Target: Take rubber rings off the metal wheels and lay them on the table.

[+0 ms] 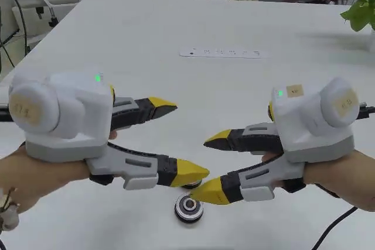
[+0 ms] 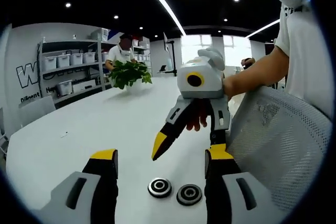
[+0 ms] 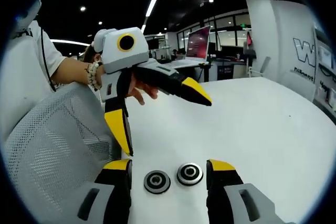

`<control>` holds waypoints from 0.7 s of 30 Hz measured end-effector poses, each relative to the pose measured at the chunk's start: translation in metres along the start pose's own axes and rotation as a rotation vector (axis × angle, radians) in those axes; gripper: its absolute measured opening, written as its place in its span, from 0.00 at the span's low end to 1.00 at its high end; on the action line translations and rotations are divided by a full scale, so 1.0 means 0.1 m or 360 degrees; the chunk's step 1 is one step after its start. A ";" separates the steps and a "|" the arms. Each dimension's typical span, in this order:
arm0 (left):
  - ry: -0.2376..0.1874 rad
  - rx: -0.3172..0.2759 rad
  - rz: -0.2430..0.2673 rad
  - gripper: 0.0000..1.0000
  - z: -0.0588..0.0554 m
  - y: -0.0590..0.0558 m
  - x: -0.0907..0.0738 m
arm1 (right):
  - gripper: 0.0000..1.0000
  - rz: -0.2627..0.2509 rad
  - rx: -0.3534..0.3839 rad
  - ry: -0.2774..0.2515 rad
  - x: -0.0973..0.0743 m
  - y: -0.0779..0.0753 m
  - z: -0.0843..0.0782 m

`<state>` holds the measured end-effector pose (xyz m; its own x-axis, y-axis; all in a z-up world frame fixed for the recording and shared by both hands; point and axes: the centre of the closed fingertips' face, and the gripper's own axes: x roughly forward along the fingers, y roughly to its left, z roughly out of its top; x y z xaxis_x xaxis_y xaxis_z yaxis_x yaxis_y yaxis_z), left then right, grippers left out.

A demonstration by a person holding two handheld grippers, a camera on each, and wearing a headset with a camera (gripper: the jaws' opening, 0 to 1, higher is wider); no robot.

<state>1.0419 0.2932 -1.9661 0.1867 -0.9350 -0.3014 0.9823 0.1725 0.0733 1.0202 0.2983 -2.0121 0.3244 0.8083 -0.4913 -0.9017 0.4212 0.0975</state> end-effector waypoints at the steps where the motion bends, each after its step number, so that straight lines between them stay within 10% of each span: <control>1: 0.0022 -0.0004 -0.0005 0.59 -0.04 0.00 0.01 | 0.53 -0.0009 0.0030 0.0006 0.01 -0.01 -0.03; 21: 0.0162 -0.0035 -0.0156 0.35 -0.36 -0.26 0.05 | 0.35 0.0113 -0.0001 0.0237 0.18 0.23 -0.48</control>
<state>1.0175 0.2950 -2.0035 0.0892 -0.9116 -0.4012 0.9958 0.0895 0.0180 0.9922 0.3030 -2.0603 0.2140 0.7662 -0.6059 -0.9211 0.3648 0.1360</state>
